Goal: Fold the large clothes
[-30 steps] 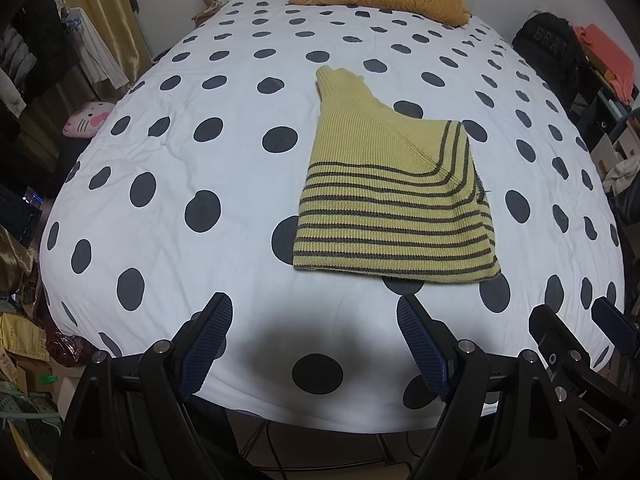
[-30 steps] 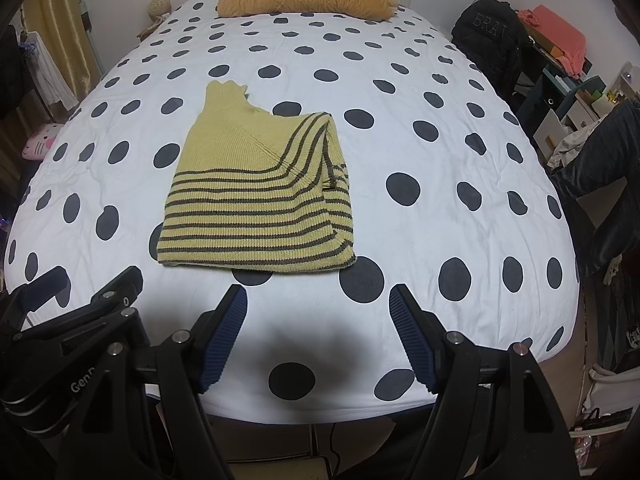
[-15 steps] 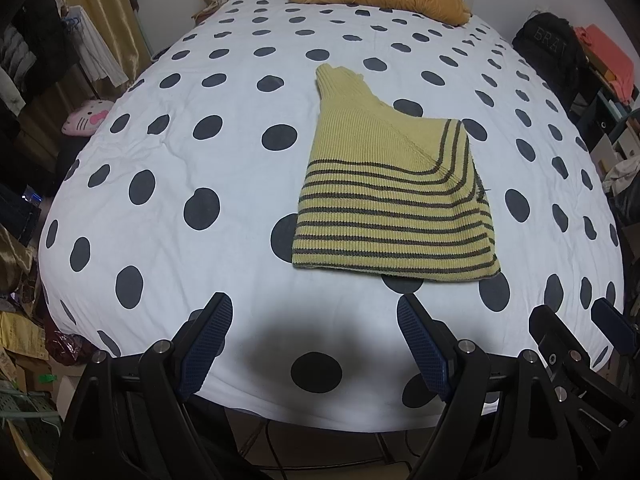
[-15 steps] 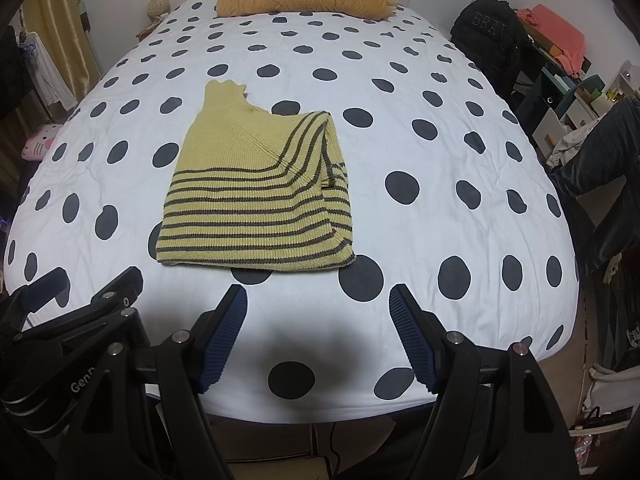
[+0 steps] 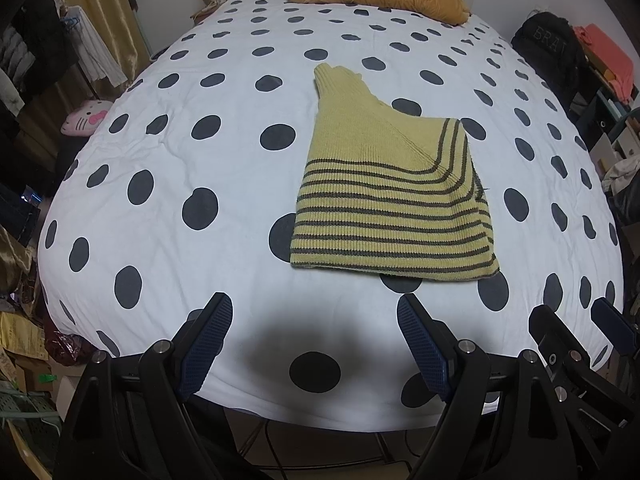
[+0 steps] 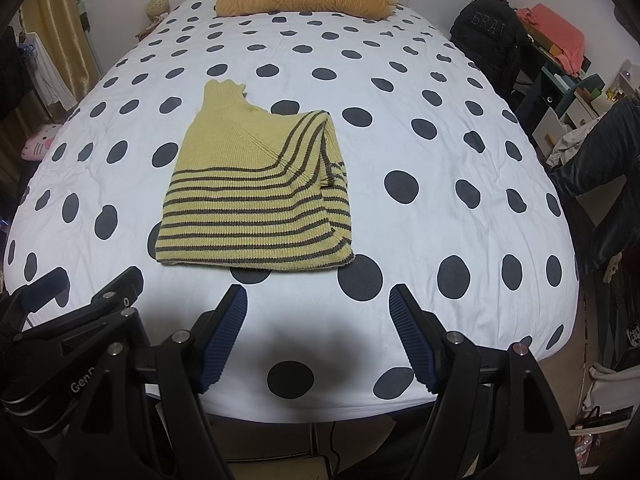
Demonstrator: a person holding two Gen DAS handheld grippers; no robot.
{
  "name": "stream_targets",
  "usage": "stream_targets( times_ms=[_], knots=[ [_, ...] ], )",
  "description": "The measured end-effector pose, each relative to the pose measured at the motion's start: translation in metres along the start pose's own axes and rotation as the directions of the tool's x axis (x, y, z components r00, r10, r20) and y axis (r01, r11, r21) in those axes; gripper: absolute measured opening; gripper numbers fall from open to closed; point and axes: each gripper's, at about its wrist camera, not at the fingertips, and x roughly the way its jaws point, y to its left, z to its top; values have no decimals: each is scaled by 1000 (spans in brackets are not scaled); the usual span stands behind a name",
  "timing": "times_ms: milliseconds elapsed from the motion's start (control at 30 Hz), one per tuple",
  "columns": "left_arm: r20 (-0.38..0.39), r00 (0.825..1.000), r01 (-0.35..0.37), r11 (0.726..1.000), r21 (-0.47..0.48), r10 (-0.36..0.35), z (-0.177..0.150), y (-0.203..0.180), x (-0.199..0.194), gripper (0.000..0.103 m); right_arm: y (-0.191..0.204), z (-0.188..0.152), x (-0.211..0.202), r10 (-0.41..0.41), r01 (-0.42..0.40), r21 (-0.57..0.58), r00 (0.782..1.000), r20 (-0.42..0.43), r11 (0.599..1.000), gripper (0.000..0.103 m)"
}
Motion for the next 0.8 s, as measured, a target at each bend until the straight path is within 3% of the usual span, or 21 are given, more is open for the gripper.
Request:
stream_targets(
  times_ms=[800],
  knots=[
    [-5,1000,2,1000,1,-2,1,0,1,85,0,-1,-1,-3,3,0,1000,-1,1000,74]
  ],
)
